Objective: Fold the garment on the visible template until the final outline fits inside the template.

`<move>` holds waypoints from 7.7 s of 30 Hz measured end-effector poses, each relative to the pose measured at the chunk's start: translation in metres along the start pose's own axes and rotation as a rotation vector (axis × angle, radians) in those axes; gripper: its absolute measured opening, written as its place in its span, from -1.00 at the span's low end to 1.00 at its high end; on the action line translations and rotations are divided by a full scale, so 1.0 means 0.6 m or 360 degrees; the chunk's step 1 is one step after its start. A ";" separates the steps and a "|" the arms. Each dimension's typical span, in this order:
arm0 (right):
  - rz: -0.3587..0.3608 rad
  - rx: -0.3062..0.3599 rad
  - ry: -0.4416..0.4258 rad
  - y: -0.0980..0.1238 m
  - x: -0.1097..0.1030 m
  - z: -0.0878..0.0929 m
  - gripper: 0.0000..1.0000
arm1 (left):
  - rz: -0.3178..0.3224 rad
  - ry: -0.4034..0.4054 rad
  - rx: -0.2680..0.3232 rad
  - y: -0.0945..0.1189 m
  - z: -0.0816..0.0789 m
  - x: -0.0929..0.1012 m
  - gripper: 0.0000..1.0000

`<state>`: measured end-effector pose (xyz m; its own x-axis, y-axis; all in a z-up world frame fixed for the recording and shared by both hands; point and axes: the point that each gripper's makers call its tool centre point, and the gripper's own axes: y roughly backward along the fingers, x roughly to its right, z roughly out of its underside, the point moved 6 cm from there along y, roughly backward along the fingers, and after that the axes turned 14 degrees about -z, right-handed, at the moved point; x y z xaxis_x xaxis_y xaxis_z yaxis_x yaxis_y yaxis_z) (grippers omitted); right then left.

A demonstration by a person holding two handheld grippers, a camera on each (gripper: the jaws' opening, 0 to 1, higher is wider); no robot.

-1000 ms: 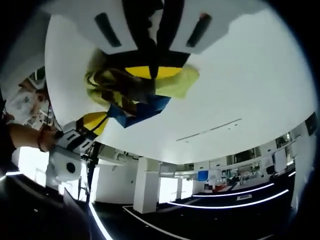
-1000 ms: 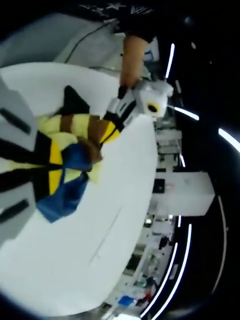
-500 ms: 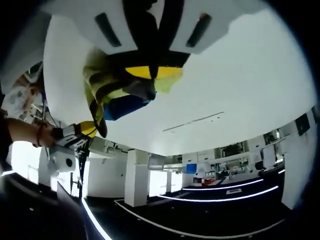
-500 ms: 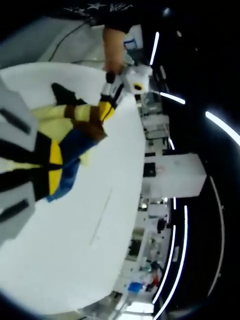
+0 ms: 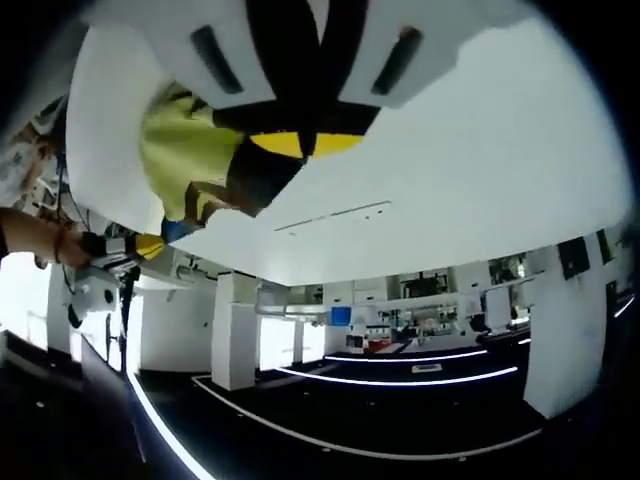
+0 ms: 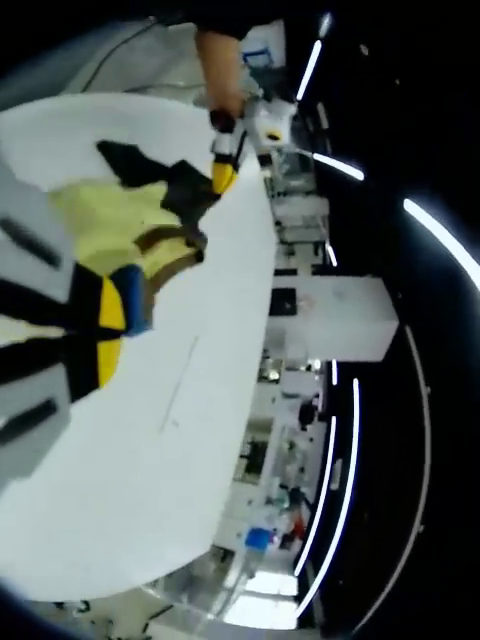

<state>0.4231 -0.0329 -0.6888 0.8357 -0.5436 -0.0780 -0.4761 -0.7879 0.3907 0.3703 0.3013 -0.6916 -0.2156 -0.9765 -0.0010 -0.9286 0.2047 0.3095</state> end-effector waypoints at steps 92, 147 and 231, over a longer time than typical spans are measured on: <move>-0.0201 -0.0126 -0.0553 -0.102 0.068 0.031 0.98 | 0.0170 -0.0237 -0.0082 -0.146 0.018 0.055 0.75; -0.0174 -0.0106 -0.0544 0.034 0.004 0.133 0.98 | 0.0649 -0.0692 -0.0286 -0.192 0.112 0.343 -0.53; -0.0046 -0.0309 -0.0190 -0.188 -0.152 0.153 -1.00 | 0.0104 -0.0087 -0.0397 -0.233 0.073 0.108 -0.99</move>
<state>0.3757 0.0790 -0.8101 0.8042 -0.5614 -0.1953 -0.3814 -0.7394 0.5548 0.4730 0.2124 -0.7769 -0.2947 -0.9553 -0.0226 -0.8105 0.2374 0.5355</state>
